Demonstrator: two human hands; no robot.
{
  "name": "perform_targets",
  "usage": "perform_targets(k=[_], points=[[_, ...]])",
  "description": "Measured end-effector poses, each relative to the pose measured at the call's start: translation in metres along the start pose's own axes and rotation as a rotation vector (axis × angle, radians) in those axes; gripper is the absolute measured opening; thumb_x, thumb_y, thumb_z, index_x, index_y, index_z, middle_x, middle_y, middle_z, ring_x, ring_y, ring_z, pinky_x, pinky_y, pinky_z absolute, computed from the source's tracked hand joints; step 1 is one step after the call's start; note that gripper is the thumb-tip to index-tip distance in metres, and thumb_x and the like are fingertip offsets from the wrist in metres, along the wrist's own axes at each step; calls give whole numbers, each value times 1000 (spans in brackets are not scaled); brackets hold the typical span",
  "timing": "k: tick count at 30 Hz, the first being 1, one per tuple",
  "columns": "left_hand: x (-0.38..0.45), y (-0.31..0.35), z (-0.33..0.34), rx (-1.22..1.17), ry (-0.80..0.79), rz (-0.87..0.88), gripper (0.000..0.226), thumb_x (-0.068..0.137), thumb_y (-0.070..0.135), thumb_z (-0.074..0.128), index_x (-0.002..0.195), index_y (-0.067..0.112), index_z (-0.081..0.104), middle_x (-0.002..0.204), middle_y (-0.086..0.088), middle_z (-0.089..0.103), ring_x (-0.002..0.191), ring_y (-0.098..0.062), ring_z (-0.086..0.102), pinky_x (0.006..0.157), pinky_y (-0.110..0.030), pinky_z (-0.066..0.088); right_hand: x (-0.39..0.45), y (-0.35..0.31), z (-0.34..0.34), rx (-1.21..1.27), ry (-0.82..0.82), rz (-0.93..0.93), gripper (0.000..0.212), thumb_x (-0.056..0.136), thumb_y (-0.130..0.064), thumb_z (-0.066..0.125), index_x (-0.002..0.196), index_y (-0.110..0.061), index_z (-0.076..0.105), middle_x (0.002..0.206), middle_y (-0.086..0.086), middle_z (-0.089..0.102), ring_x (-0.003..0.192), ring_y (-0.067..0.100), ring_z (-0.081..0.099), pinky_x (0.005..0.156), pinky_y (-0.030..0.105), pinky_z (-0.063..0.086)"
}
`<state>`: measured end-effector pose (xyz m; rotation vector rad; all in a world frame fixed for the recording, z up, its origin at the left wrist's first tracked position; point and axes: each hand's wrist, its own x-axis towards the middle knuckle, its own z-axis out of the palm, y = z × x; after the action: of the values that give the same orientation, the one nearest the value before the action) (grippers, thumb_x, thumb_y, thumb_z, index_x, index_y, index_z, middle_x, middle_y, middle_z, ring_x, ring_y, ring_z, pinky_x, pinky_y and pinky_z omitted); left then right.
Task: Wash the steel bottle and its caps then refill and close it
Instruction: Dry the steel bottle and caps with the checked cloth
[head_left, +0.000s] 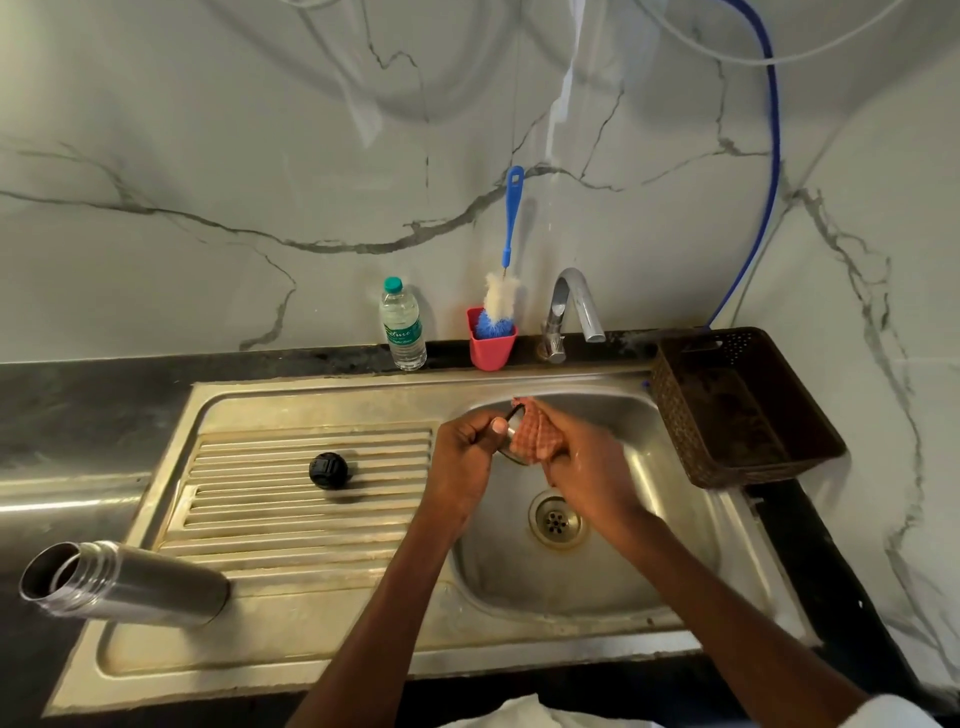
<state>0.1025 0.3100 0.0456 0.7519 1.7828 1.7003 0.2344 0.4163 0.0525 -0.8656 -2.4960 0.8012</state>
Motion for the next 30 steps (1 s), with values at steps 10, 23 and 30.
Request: perform_targets(k=[10, 23, 30], points=[[1, 3, 6, -80, 46, -10, 26, 107, 7, 54, 107, 5, 80, 98, -12, 80, 98, -29, 74, 92, -41, 58, 7, -4, -1, 229, 7, 140, 71, 89, -4, 63, 149, -39, 48, 104, -10, 73, 89, 9, 69, 74, 35, 62], [-4, 14, 6, -459, -182, -246, 29, 109, 19, 50, 120, 4, 72, 104, -12, 72, 96, -22, 65, 88, -35, 53, -15, -6, -15, -165, 21, -194, 97, 69, -11, 71, 156, -36, 38, 152, -22, 46, 107, 13, 42, 67, 33, 55], [-2, 22, 13, -432, -90, -106, 25, 108, 18, 52, 90, 18, 69, 104, -10, 74, 104, -26, 66, 96, -42, 54, 6, -25, -21, 731, -30, 571, 38, 83, 4, 65, 112, -18, 74, 91, 4, 77, 87, 21, 75, 79, 43, 63]])
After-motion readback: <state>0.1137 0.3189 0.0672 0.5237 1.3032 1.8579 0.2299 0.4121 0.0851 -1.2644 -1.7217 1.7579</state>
